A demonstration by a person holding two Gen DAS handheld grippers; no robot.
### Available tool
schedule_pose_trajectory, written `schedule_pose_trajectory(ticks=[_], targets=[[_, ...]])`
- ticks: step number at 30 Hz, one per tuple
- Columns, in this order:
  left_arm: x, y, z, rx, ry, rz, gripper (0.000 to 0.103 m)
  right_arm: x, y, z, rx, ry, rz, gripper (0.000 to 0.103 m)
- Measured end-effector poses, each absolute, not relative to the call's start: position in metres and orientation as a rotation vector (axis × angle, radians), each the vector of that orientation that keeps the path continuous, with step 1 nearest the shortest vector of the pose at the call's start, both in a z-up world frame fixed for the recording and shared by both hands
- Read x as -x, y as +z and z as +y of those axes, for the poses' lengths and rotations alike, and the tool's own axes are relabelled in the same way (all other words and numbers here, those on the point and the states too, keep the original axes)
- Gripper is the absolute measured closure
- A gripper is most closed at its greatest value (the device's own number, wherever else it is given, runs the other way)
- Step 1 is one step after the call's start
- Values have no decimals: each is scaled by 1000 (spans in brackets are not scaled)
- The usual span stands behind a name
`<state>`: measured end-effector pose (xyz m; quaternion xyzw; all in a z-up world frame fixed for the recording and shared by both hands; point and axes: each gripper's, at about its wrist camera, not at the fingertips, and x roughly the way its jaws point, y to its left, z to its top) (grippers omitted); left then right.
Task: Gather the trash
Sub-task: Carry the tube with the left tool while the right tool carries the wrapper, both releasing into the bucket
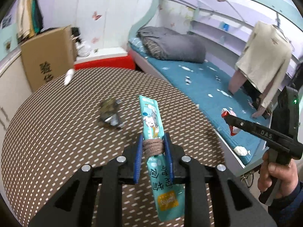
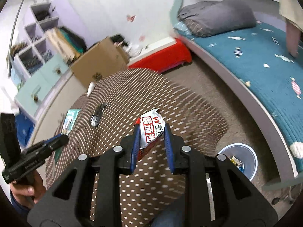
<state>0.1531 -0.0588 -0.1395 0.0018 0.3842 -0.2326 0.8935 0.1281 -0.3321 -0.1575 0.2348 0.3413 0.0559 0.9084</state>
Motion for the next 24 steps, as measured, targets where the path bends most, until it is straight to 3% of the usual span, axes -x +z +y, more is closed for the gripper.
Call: schedule_pose_trajectory(ticks=[13, 24], targets=[[-143, -121, -197, -67, -715, 760, 81, -85, -170, -455, -601, -140, 663, 78], [-151, -175, -299, -146, -798, 904, 81, -86, -225, -499, -691, -205, 756, 78]])
